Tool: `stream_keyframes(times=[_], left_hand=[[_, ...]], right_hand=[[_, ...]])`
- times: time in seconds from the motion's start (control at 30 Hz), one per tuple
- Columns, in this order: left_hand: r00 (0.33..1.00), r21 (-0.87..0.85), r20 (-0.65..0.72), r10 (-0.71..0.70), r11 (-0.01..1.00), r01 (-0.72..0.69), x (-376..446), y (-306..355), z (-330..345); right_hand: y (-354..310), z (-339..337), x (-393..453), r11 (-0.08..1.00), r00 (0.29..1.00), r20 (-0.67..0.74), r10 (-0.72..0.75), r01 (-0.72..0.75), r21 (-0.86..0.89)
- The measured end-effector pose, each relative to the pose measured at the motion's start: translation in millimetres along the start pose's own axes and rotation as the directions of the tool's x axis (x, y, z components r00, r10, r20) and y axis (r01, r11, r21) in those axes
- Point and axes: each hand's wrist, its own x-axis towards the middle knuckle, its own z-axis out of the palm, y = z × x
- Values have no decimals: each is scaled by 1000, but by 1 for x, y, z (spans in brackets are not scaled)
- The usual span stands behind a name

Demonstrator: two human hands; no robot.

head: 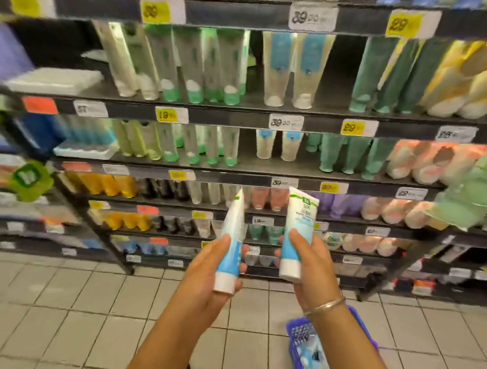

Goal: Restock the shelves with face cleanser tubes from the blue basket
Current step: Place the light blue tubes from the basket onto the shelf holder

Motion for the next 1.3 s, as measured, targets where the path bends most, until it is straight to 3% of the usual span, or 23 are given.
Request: stream_keyframes(times=[0.2, 0.4, 0.57, 0.7, 0.87, 1.1, 1.3], left_hand=[[956, -78, -243, 164, 979, -188, -59, 41, -69], [910, -186, -319, 265, 924, -334, -111, 88, -140], [915, -276, -262, 307, 885, -376, -158, 136, -219], [886, -96, -172, 431, 888, -450, -189, 184, -278], [875, -13, -142, 463, 883, -470, -215, 226, -331], [858, 71, -64, 510, 860, -506, -205, 292, -364], [829, 86, -103, 550, 835, -543, -159, 336, -366]], right_hand=[[20, 79, -38, 994, 972, 229, 44, -20, -107], [43, 170, -77, 986, 914, 394, 95, -32, -163], [73, 248, -123, 987, 881, 466, 86, -11, -161], [95, 313, -154, 988, 869, 490, 71, 6, -154], [122, 370, -185, 987, 850, 523, 67, 19, -158], [126, 441, -175, 993, 839, 542, 47, 19, -115], [124, 487, -120, 991, 790, 613, 25, 61, -119]])
